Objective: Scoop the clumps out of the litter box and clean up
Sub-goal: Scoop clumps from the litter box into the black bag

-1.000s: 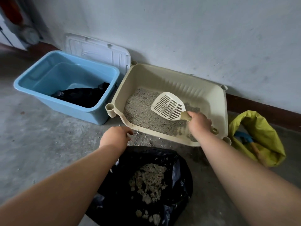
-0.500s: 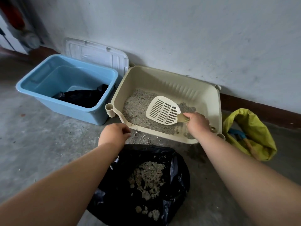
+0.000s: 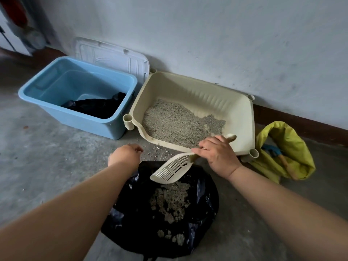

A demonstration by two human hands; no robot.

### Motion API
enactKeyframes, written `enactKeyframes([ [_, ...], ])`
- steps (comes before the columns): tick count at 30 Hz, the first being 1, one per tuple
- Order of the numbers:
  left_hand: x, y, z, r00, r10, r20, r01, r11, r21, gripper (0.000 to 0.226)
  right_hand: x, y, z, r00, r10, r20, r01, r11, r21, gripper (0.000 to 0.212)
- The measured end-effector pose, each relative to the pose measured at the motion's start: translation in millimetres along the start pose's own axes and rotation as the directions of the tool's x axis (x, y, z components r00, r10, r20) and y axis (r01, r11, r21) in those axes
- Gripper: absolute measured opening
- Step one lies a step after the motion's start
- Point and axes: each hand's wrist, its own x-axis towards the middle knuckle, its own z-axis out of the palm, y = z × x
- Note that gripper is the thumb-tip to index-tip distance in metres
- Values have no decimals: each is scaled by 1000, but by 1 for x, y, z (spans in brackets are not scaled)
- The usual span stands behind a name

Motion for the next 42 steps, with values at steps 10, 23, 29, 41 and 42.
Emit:
enactKeyframes([
  [10, 4, 0, 4, 998, 60, -33, -66, 978, -197, 58, 27, 27, -16, 706, 573, 415, -614, 788, -45, 50],
  [23, 29, 30, -23, 983, -178, -40, 122, 806, -580, 56, 122, -2, 32, 712, 525, 466, -382, 847, -370, 26],
  [29, 50, 24, -23, 959, -284, 22, 215, 673, -708, 27, 144, -13, 55, 650, 524, 550, -492, 842, -221, 23],
  [41, 58, 17, -18, 970, -244, -7, 173, 708, -685, 25, 121, 24, 84, 482, 433, 761, -837, 486, 254, 50],
  [42, 58, 18, -17, 970, -241, -10, 169, 710, -684, 26, 118, 25, 85, 486, 428, 762, -843, 458, 281, 51],
])
